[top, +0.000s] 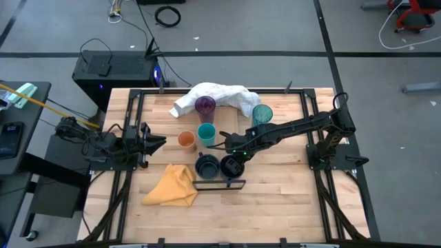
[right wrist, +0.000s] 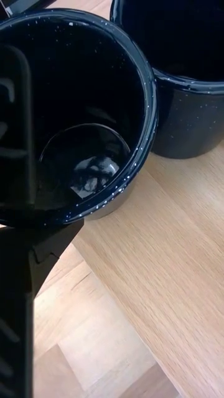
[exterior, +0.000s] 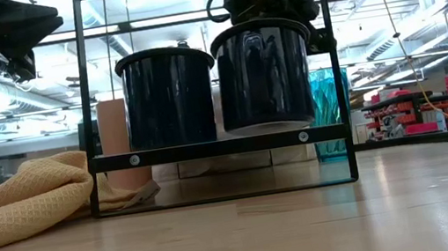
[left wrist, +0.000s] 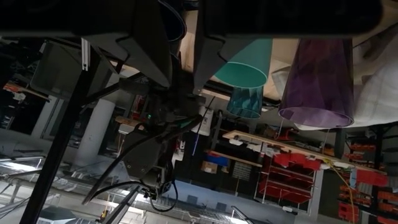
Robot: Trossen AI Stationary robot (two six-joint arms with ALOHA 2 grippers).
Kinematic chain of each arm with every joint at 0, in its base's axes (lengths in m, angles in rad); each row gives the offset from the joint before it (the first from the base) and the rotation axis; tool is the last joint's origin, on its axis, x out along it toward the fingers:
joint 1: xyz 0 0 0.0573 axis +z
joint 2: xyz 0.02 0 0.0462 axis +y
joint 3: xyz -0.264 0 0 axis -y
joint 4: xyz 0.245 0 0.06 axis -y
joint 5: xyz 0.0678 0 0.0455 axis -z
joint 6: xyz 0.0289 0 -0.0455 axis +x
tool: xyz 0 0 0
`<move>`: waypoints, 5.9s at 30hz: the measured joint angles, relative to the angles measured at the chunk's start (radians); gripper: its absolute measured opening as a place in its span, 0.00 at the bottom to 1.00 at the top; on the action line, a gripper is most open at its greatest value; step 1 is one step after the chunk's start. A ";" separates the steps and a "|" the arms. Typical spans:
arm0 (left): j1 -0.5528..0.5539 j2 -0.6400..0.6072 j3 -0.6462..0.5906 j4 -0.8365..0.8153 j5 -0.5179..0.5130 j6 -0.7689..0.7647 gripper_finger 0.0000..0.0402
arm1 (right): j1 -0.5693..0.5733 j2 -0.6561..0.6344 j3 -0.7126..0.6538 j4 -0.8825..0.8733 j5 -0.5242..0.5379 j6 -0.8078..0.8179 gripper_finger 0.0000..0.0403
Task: Stack small to large cups/mugs on shelf
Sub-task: Align the black mug with the other black mug on the shelf, then put the orange cup on the shelf
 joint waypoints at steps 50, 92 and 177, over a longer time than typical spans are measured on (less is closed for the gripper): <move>0.000 0.000 0.000 -0.001 0.000 0.002 0.20 | 0.000 -0.002 -0.019 0.022 -0.037 -0.036 0.21; 0.000 0.000 0.000 -0.001 0.000 0.000 0.19 | -0.043 0.000 0.038 -0.033 -0.045 -0.076 0.31; 0.588 0.813 0.756 -0.838 0.489 -0.069 0.33 | 0.060 -0.309 0.522 0.135 0.115 -0.590 0.29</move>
